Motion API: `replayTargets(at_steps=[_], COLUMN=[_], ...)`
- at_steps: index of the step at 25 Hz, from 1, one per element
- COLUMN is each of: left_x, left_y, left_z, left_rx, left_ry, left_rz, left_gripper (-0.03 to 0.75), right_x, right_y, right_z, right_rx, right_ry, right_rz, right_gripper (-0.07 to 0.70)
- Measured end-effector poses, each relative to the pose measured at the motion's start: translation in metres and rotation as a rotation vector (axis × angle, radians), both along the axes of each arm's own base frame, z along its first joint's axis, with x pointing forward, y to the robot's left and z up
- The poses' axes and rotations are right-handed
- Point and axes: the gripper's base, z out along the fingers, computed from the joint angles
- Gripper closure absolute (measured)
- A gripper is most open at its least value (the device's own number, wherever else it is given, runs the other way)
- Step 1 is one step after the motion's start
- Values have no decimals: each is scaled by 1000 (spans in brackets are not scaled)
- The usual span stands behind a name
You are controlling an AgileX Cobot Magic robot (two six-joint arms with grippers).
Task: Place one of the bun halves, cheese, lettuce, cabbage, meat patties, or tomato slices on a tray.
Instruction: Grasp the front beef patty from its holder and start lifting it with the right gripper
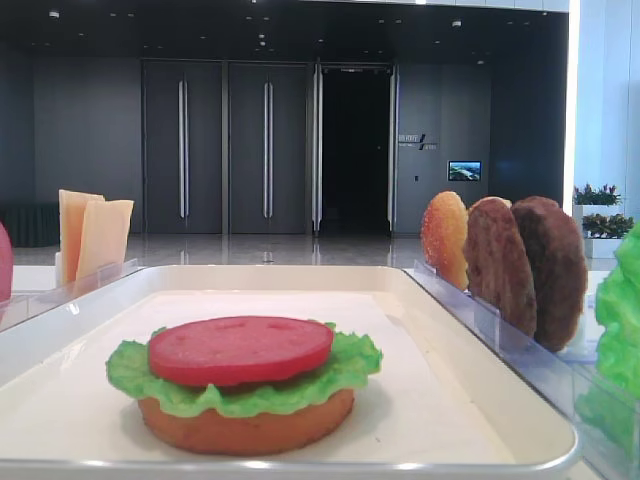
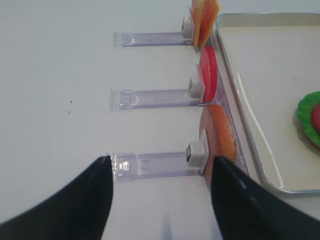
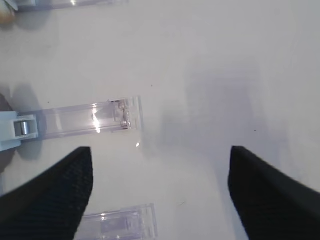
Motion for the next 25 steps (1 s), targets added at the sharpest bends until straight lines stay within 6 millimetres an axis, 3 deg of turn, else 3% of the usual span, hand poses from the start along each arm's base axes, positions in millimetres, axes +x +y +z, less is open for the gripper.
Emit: replayTargets(at_steps=[8,16,19,25], left_x=[0,0,0,0], left_y=[0,0,0,0], left_z=[0,0,0,0], left_rx=[0,0,-1,-1], left_ry=[1,1,1,1], left_rz=[0,0,-1,-1], left_gripper=[244,244,244,244], right_x=[25,24,22,14], right_y=[1,7,27,88], right_z=[-7,-10,-9,4], right_rx=[-4,-1,0,-5], right_ry=[41,92,101,50], right_rz=[8,30,93,217], right_gripper=[73,73,73,73])
